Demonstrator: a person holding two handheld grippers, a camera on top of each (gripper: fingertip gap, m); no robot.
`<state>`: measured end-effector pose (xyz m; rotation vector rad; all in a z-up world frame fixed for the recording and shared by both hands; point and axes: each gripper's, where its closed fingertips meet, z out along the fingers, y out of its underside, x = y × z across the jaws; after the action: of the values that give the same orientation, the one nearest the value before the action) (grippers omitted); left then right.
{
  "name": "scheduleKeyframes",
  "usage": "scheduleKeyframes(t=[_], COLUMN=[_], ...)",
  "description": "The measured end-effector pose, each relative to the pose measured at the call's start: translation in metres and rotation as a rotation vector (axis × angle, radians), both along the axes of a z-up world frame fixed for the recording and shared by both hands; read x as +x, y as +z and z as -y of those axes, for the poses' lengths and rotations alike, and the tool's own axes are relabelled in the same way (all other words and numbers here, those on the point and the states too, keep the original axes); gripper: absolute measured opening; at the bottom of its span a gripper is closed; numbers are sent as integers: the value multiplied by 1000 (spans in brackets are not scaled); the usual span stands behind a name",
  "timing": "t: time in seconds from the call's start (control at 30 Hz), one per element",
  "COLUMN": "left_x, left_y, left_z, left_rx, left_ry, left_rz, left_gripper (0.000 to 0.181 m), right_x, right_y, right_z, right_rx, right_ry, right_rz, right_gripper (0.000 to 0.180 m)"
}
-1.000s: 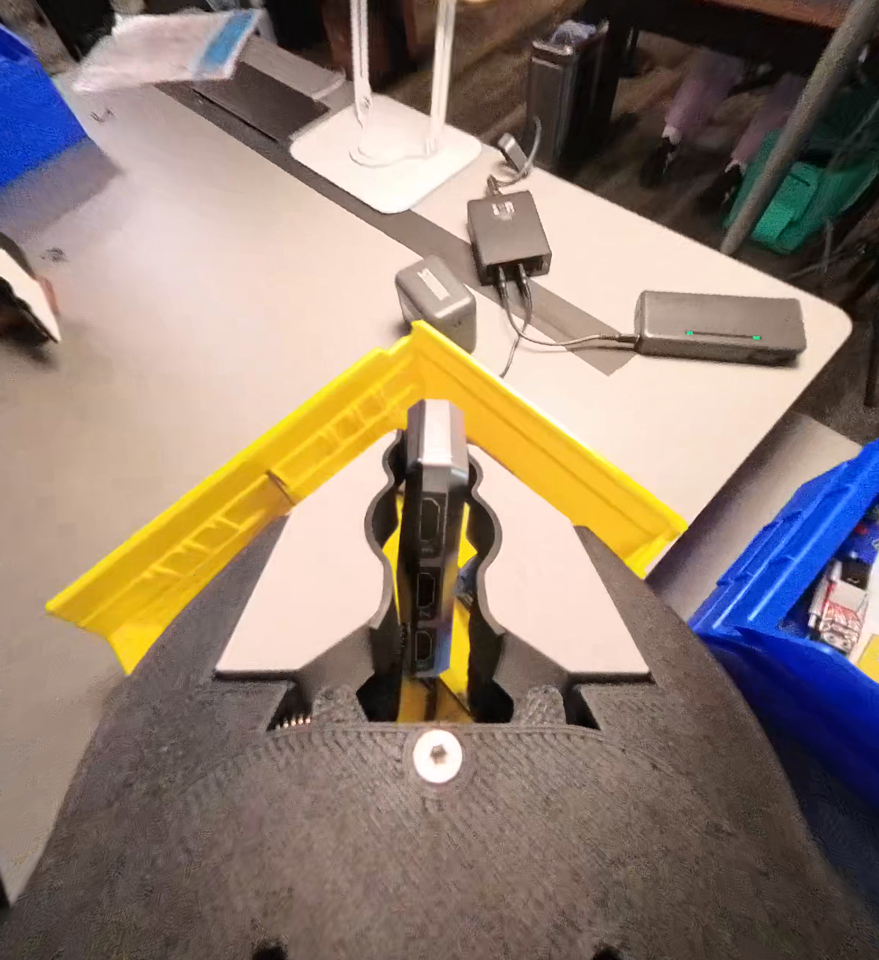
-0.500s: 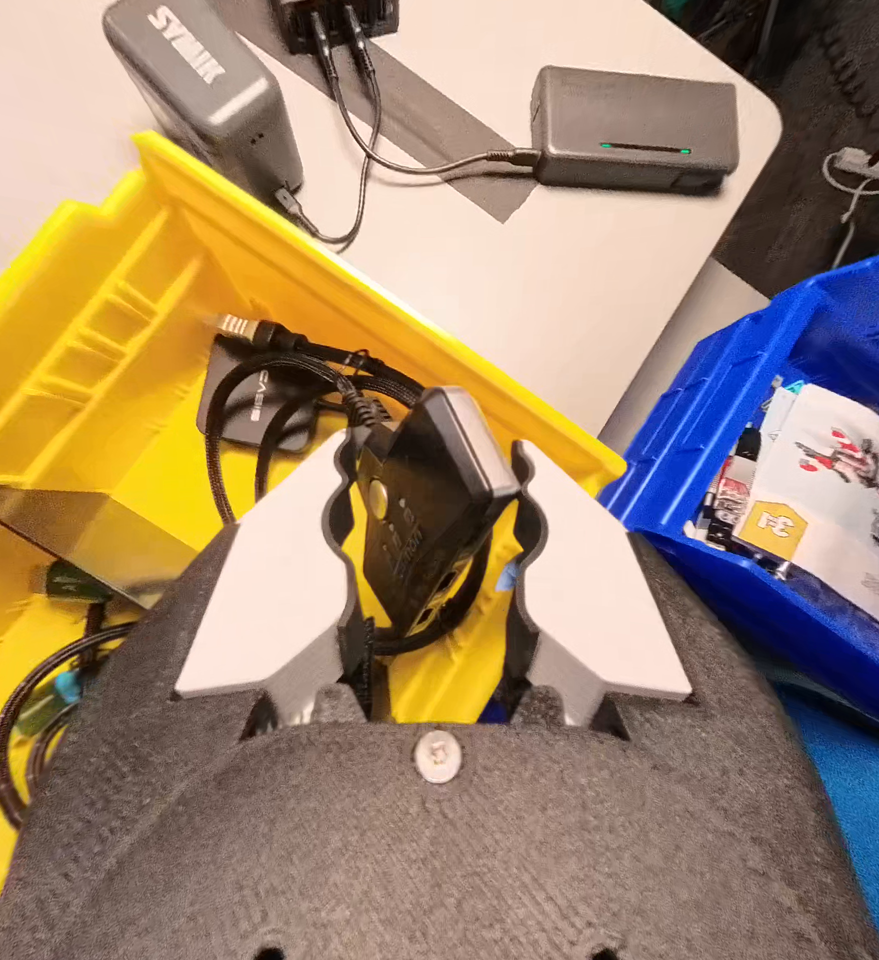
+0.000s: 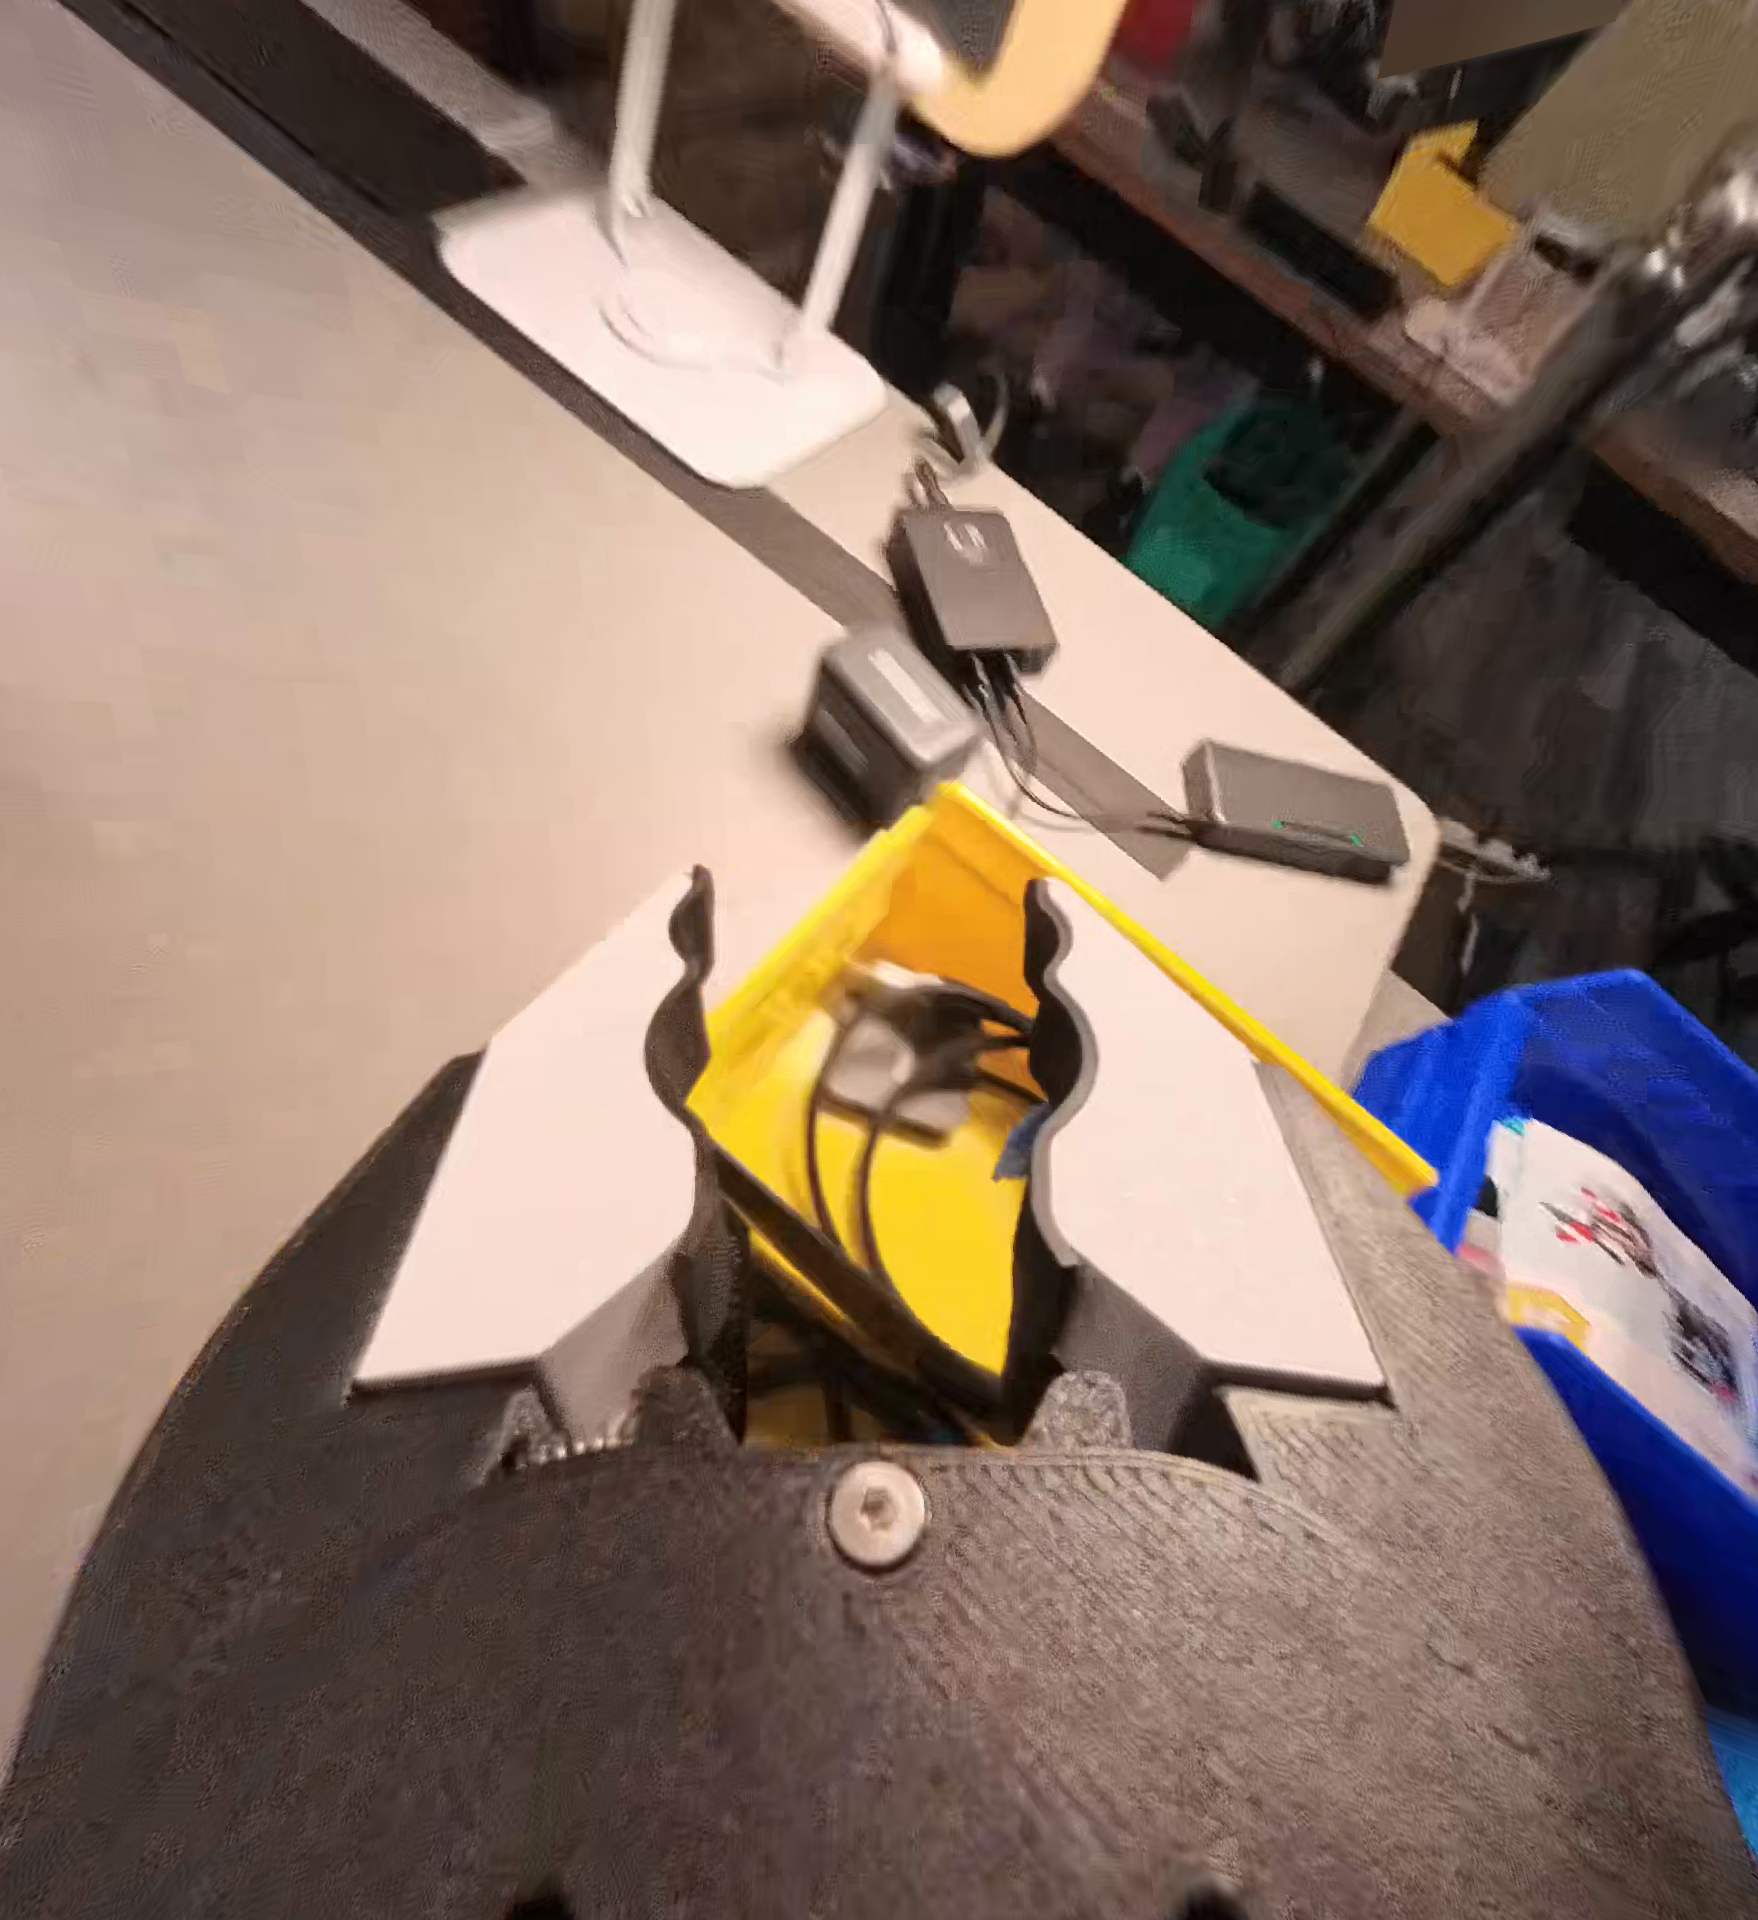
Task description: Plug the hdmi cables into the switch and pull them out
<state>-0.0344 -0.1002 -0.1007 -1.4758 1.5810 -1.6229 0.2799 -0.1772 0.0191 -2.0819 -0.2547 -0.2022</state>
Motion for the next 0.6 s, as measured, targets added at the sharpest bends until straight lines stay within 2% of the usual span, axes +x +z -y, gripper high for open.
scheduleKeyframes(t=[0.13,0.23,0.3,0.4,0.47,0.6], left_x=[9,12,10,-4,-22,-60], left_y=[10,23,40,78,105,139], left_z=[-12,-15,-14,-22,-31,-67], left_rx=[24,54,4,-209,-413,-793], left_ry=[123,175,185,183,144,104], left_rz=[59,154,251,449,600,857], left_gripper=[71,78,81,82,80,76], right_x=[-128,-211,-255,-304,-326,-350], right_y=[14,-5,-20,-32,-35,-38], right_z=[-22,-45,-64,-90,-102,-116], right_rx=[183,245,284,366,428,491], right_ry=[202,364,457,551,596,627], right_rz=[-133,-225,-305,-467,-587,-842], right_gripper=[46,45,45,46,46,52])
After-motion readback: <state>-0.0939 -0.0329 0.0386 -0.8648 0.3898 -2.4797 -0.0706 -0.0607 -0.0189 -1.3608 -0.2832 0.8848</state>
